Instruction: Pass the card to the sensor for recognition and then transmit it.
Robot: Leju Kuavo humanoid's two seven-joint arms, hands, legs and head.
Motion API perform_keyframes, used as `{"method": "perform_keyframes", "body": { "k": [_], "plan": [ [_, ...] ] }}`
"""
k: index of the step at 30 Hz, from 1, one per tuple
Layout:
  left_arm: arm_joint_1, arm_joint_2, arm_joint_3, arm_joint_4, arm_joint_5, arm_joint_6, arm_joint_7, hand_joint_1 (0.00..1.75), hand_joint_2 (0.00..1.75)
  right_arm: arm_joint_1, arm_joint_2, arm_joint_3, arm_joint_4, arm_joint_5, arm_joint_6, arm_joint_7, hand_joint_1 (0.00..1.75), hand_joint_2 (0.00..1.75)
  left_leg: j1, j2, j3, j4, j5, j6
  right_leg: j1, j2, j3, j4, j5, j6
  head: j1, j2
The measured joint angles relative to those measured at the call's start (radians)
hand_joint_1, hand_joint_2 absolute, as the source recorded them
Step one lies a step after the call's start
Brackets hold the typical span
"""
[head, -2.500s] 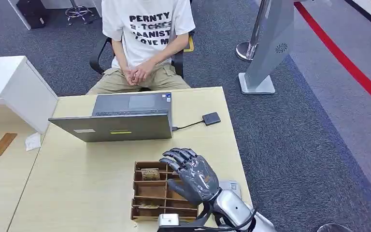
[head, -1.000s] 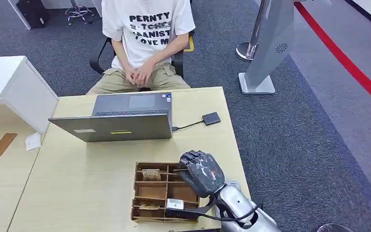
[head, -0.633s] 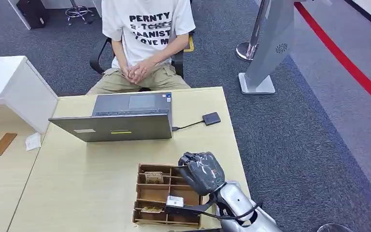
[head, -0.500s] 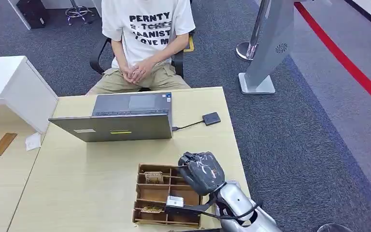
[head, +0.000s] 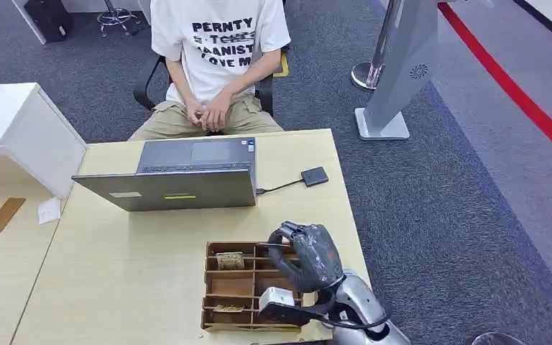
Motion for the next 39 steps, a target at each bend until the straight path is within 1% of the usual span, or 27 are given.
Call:
{"method": "perform_keyframes", "body": {
  "k": [2,3,5,8,14,20,32,37,39],
  "plan": [
    [0.0,-0.001,0.006,0.0,0.002,0.003,0.0,0.0,0.0,0.026,0.018,-0.031,-0.054,-0.107,0.012,-0.035,1.75,1.75,0.0,0.0,0.0,0.0,0.0,0.0,0.0,0.0,0.0,0.0,0.0,0.0,0.0,0.0],
    [0.0,-0.001,0.008,0.0,0.004,0.005,0.0,0.0,0.0,0.039,0.028,-0.047,-0.085,-0.187,0.036,-0.052,1.75,1.75,0.0,0.0,0.0,0.0,0.0,0.0,0.0,0.0,0.0,0.0,0.0,0.0,0.0,0.0],
    [0.0,-0.002,0.013,0.0,0.007,0.006,0.0,0.0,0.0,0.061,0.047,-0.075,-0.132,-0.293,0.071,-0.061,1.75,1.75,0.0,0.0,0.0,0.0,0.0,0.0,0.0,0.0,0.0,0.0,0.0,0.0,0.0,0.0],
    [0.0,-0.002,0.015,0.0,0.008,0.007,0.0,0.0,0.0,0.08,0.063,-0.101,-0.175,-0.36,0.109,-0.066,1.75,1.75,0.0,0.0,0.0,0.0,0.0,0.0,0.0,0.0,0.0,0.0,0.0,0.0,0.0,0.0],
    [0.0,-0.002,0.019,0.0,0.01,0.008,0.0,0.0,0.0,0.099,0.082,-0.132,-0.207,-0.439,0.157,-0.075,1.75,1.75,0.0,0.0,0.0,0.0,0.0,0.0,0.0,0.0,0.0,0.0,0.0,0.0,0.0,0.0],
    [0.0,-0.002,0.022,0.0,0.009,0.009,0.0,0.0,0.0,0.105,0.09,-0.149,-0.223,-0.464,0.175,-0.082,1.75,1.75,0.0,0.0,0.0,0.0,0.0,0.0,0.0,0.0,0.0,0.0,0.0,0.0,0.0,0.0],
    [0.0,-0.002,0.022,0.0,0.002,0.009,0.0,0.0,0.0,0.108,0.091,-0.151,-0.239,-0.466,0.175,-0.085,1.75,1.75,0.0,0.0,0.0,0.0,0.0,0.0,0.0,0.0,0.0,0.0,0.0,0.0,0.0,0.0],
    [0.0,-0.002,0.021,0.0,-0.012,0.009,0.0,0.0,0.0,0.088,0.091,-0.15,-0.239,-0.443,0.184,-0.09,1.75,1.75,0.0,0.0,0.0,0.0,0.0,0.0,0.0,0.0,0.0,0.0,0.0,0.0,0.0,0.0],
    [-0.001,-0.002,0.021,0.0,-0.021,0.008,0.0,0.0,0.0,0.066,0.091,-0.146,-0.239,-0.414,0.187,-0.089,1.75,1.75,0.0,0.0,0.0,0.0,0.0,0.0,0.0,0.0,0.0,0.0,0.0,0.0,0.0,0.0]
  ]
}}
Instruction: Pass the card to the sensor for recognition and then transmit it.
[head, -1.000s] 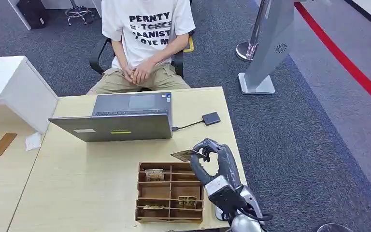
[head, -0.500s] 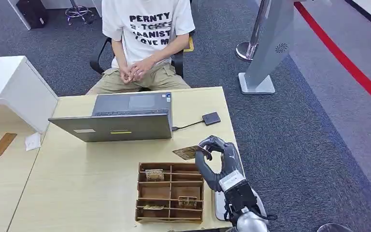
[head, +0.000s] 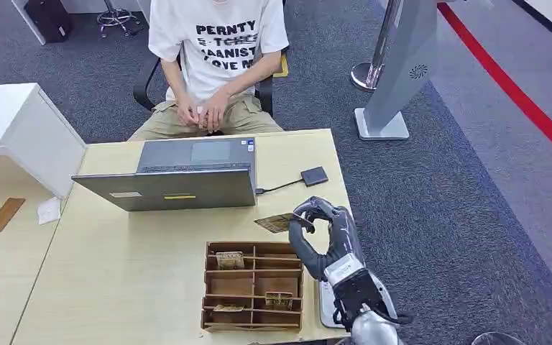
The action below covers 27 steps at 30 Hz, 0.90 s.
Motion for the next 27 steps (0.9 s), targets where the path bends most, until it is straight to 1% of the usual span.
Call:
{"method": "perform_keyframes", "body": {
  "k": [3,8,10,13,20,22,25,27],
  "plan": [
    [-0.001,0.0,-0.007,0.0,-0.015,-0.003,0.0,0.0,0.0,-0.04,0.0,0.013,0.0,0.056,-0.002,0.01,1.75,1.75,0.0,0.0,0.0,0.0,0.0,0.0,0.0,0.0,0.0,0.0,0.0,0.0,0.0,0.0],
    [-0.01,0.0,-0.027,0.0,-0.051,-0.008,0.003,0.0,0.0,-0.151,0.0,0.047,0.013,0.192,-0.01,0.045,1.75,1.75,0.0,0.0,0.001,0.0,0.0,0.0,0.0,0.0,0.0,0.0,0.0,0.0,0.0,0.0],
    [-0.017,0.0,-0.037,0.0,-0.06,-0.013,0.011,0.0,0.0,-0.195,0.0,0.059,0.021,0.226,-0.01,0.065,1.75,1.75,0.0,0.0,0.001,0.0,0.0,0.0,0.0,0.0,0.0,0.0,0.0,0.0,0.0,0.0],
    [-0.022,-0.002,-0.047,0.0,-0.064,-0.015,0.012,0.0,0.0,-0.241,0.0,0.071,0.034,0.245,-0.011,0.075,1.75,1.75,0.0,0.0,0.001,0.0,0.0,0.0,0.0,0.0,0.0,0.0,0.0,0.0,0.0,0.0],
    [-0.023,-0.005,-0.059,0.0,-0.065,-0.016,0.013,0.0,0.0,-0.272,0.0,0.083,0.05,0.248,-0.011,0.079,1.75,1.75,0.0,0.0,0.0,0.0,0.0,0.0,0.0,0.0,0.0,0.0,0.0,0.0,0.0,0.0],
    [-0.024,-0.005,-0.061,0.0,-0.071,-0.017,0.014,0.0,0.0,-0.284,0.0,0.087,0.057,0.277,-0.011,0.087,1.75,1.75,0.0,0.0,0.0,0.0,0.0,0.0,0.0,0.0,0.0,0.0,0.0,0.0,0.0,0.0],
    [-0.03,-0.005,-0.071,0.0,-0.093,-0.02,0.023,0.0,0.0,-0.335,0.0,0.102,0.084,0.36,-0.01,0.14,1.75,1.75,0.0,0.0,0.0,0.0,0.0,0.0,0.0,0.0,0.0,0.0,0.0,0.0,0.0,0.0],
    [-0.038,-0.005,-0.084,0.0,-0.108,-0.023,0.032,0.0,0.0,-0.386,0.007,0.112,0.124,0.418,-0.01,0.17,1.75,1.75,0.0,0.0,0.0,0.0,0.001,0.0,0.0,0.0,0.0,0.0,0.001,0.0,0.0,0.0]
  ]
}}
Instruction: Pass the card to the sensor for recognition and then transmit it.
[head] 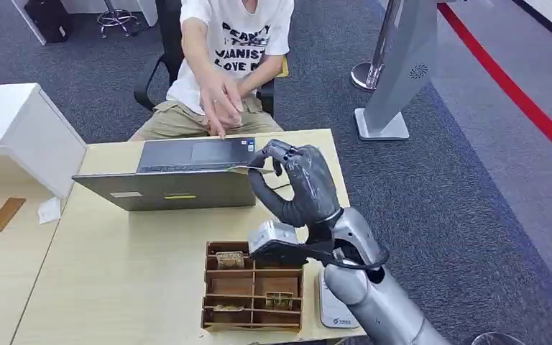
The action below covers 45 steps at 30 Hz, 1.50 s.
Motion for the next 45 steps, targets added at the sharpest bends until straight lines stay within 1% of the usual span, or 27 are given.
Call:
{"method": "perform_keyframes", "body": {
  "k": [3,6,10,13,18,19,20,21,22,27,31,34,37,39,40,41,42,45],
  "plan": [
    [-0.015,-0.003,-0.018,0.0,-0.023,-0.003,0.012,0.0,0.0,-0.079,0.018,0.032,0.086,0.135,-0.001,0.043,1.75,1.75,0.0,0.0,0.0,0.0,0.001,-0.001,0.0,0.0,0.0,0.0,0.001,0.0,0.0,0.0],
    [-0.028,-0.008,-0.035,0.0,-0.037,-0.007,0.022,0.0,0.0,-0.137,0.039,0.063,0.18,0.234,-0.013,0.071,1.75,1.75,0.0,-0.001,0.0,0.0,0.001,-0.002,0.0,0.0,0.0,0.001,0.001,0.0,0.0,0.0],
    [-0.038,-0.011,-0.052,0.0,-0.047,-0.011,0.025,0.0,0.0,-0.19,0.068,0.093,0.288,0.317,-0.052,0.101,1.75,1.75,0.001,-0.001,0.0,0.0,0.001,-0.002,0.0,0.0,0.0,0.001,0.0,0.0,0.0,0.0],
    [-0.039,-0.014,-0.062,0.0,-0.05,-0.012,0.03,0.0,0.0,-0.217,0.086,0.108,0.351,0.363,-0.078,0.111,1.75,1.75,0.001,-0.001,0.0,0.0,0.001,-0.002,0.0,0.0,0.0,0.001,0.0,0.0,0.0,0.0],
    [-0.041,-0.018,-0.074,0.0,-0.051,-0.019,0.031,0.0,0.0,-0.24,0.109,0.131,0.41,0.403,-0.084,0.119,1.75,1.75,0.001,0.0,0.0,0.0,0.001,-0.002,0.0,0.0,0.0,0.001,0.0,0.0,0.0,0.0],
    [-0.041,-0.019,-0.075,0.0,-0.05,-0.02,0.031,0.0,0.0,-0.241,0.113,0.135,0.42,0.41,-0.085,0.12,1.54,1.75,0.001,0.0,0.0,0.0,0.001,-0.002,0.0,0.0,0.0,0.001,0.0,0.0,0.0,0.0],
    [-0.041,-0.019,-0.076,0.0,-0.05,-0.021,0.031,0.0,0.0,-0.243,0.115,0.14,0.429,0.423,-0.086,0.121,0.47,1.75,0.001,-0.001,0.0,0.0,0.001,-0.002,0.0,0.0,0.0,0.001,0.0,0.0,0.0,0.0],
    [-0.04,-0.019,-0.076,0.0,-0.05,-0.022,0.031,0.0,0.0,-0.243,0.116,0.145,0.435,0.433,-0.087,0.122,0.47,1.75,0.001,-0.001,0.0,0.0,0.001,-0.002,0.0,0.0,0.0,0.001,0.0,0.0,0.0,0.0],
    [-0.04,-0.019,-0.076,0.0,-0.048,-0.024,0.031,0.0,0.0,-0.242,0.117,0.151,0.441,0.439,-0.087,0.122,0.0,1.75,0.001,-0.001,0.0,0.0,0.001,-0.002,0.0,0.0,-0.001,0.001,0.0,0.0,0.0,0.0],
    [-0.04,-0.019,-0.076,0.0,-0.042,-0.029,0.028,0.0,0.0,-0.242,0.124,0.172,0.46,0.436,-0.086,0.118,0.0,1.75,0.001,-0.001,-0.001,0.0,0.001,-0.001,0.0,0.0,-0.001,0.001,0.0,0.0,0.0,0.0],
    [-0.04,-0.019,-0.076,0.0,-0.037,-0.029,0.023,0.0,0.0,-0.232,0.124,0.18,0.455,0.395,-0.085,0.101,0.0,1.75,0.001,-0.001,-0.001,0.0,0.001,-0.001,0.0,0.0,-0.001,0.001,0.0,0.0,0.0,0.0],
    [-0.038,-0.019,-0.076,0.0,-0.029,-0.028,0.021,0.0,0.0,-0.209,0.124,0.181,0.424,0.34,-0.087,0.083,0.0,1.75,0.001,-0.001,-0.001,0.0,0.001,-0.002,0.0,0.0,-0.001,0.001,0.0,0.0,0.0,0.0],
    [-0.035,-0.019,-0.076,0.0,-0.017,-0.023,0.019,0.0,0.0,-0.171,0.124,0.175,0.373,0.227,-0.08,0.052,0.0,1.75,0.001,-0.001,-0.001,0.0,0.001,-0.002,0.0,0.0,-0.002,0.001,0.0,0.0,0.0,0.0],
    [-0.031,-0.018,-0.075,0.0,-0.005,-0.019,0.016,0.0,0.0,-0.135,0.124,0.16,0.326,0.109,-0.051,0.029,0.0,1.75,0.001,-0.001,-0.001,0.0,0.001,-0.002,0.0,0.0,-0.002,0.001,0.0,0.0,0.0,0.0],
    [-0.029,-0.018,-0.074,0.0,0.003,-0.016,0.014,0.0,0.0,-0.115,0.124,0.152,0.302,0.044,-0.029,0.015,0.0,0.0,0.001,-0.001,-0.001,0.0,0.001,-0.002,0.0,0.0,-0.002,0.001,0.0,0.0,0.0,0.0],
    [-0.026,-0.018,-0.072,0.0,0.015,-0.012,0.01,0.0,0.0,-0.095,0.124,0.143,0.278,-0.053,0.008,-0.001,0.0,0.0,0.001,-0.001,-0.001,0.0,0.001,-0.002,0.0,0.0,-0.002,0.0,0.0,0.0,0.0,0.0],
    [-0.021,-0.017,-0.07,0.0,0.028,-0.009,0.006,0.0,0.0,-0.067,0.124,0.131,0.244,-0.176,0.06,-0.013,0.0,0.0,0.001,-0.001,-0.001,0.0,0.0,-0.002,0.0,0.0,-0.002,0.0,0.0,0.0,0.0,0.0],
    [-0.007,-0.013,-0.053,0.0,0.058,0.0,-0.005,0.0,0.0,0.017,0.122,0.094,0.16,-0.451,0.186,-0.031,0.0,0.0,0.001,-0.001,-0.002,0.0,0.0,-0.002,0.0,0.0,-0.003,0.0,-0.001,0.0,0.0,0.0]
  ]
}}
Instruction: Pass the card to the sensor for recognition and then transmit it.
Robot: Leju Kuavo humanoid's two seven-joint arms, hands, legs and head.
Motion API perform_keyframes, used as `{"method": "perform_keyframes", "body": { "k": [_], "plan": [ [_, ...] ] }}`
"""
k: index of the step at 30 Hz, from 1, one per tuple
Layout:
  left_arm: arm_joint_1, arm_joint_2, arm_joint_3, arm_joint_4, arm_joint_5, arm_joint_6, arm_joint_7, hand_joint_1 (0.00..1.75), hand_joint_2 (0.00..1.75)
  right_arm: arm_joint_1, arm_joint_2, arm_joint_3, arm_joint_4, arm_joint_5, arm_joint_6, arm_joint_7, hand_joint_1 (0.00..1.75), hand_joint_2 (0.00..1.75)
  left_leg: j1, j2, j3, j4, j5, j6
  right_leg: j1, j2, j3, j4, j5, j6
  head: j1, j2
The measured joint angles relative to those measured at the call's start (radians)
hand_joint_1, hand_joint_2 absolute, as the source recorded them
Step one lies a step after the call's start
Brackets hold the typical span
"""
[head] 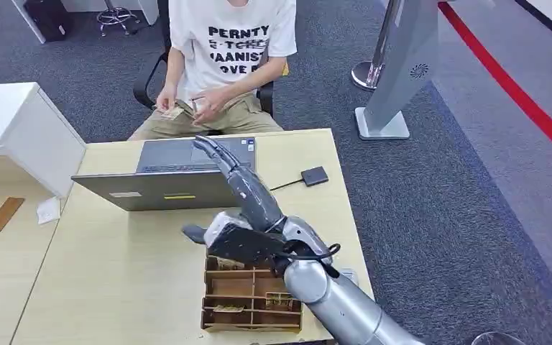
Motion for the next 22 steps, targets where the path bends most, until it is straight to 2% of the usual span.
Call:
{"method": "perform_keyframes", "body": {
  "k": [4,7,9,12,16,22],
  "plan": [
    [0.016,0.007,0.019,0.0,0.025,0.004,-0.016,0.0,0.0,0.086,-0.015,-0.037,-0.074,-0.265,0.145,-0.019,0.0,0.0,0.0,0.0,0.0,0.0,0.0,0.0,0.0,0.0,0.0,0.0,0.0,0.0,0.0,0.0],
    [0.027,0.012,0.034,0.0,0.036,0.006,-0.02,0.0,0.0,0.145,-0.046,-0.058,-0.111,-0.452,0.293,-0.029,0.0,0.0,0.0,0.0,0.0,0.0,0.0,0.001,0.0,0.0,0.0,0.0,0.0,0.0,0.0,0.0],
    [0.031,0.015,0.037,0.0,0.039,0.006,-0.025,0.0,0.0,0.177,-0.065,-0.071,-0.127,-0.513,0.357,-0.034,0.0,0.0,0.0,0.0,0.0,0.0,0.0,0.001,0.0,0.0,0.0,-0.001,0.0,0.0,0.0,0.0],
    [0.033,0.019,0.049,0.0,0.043,0.006,-0.028,0.0,0.0,0.222,-0.103,-0.084,-0.144,-0.619,0.511,-0.047,0.0,0.0,0.0,0.0,0.0,0.0,-0.001,0.001,0.0,0.0,0.0,-0.001,0.0,0.0,0.0,0.0],
    [0.033,0.024,0.057,0.0,0.045,0.006,-0.029,0.0,0.0,0.253,-0.147,-0.088,-0.153,-0.646,0.595,-0.073,0.0,0.0,0.0,0.0,0.0,0.0,-0.001,0.001,0.0,0.0,0.0,-0.001,0.0,0.0,0.0,0.0],
    [0.028,0.029,0.058,0.0,0.045,0.015,-0.03,0.0,0.0,0.263,-0.184,-0.093,-0.157,-0.664,0.675,-0.092,0.0,0.0,0.0,0.0,0.0,0.0,0.0,0.001,0.0,0.0,0.0,-0.001,0.0,0.0,0.0,0.0]
  ]
}}
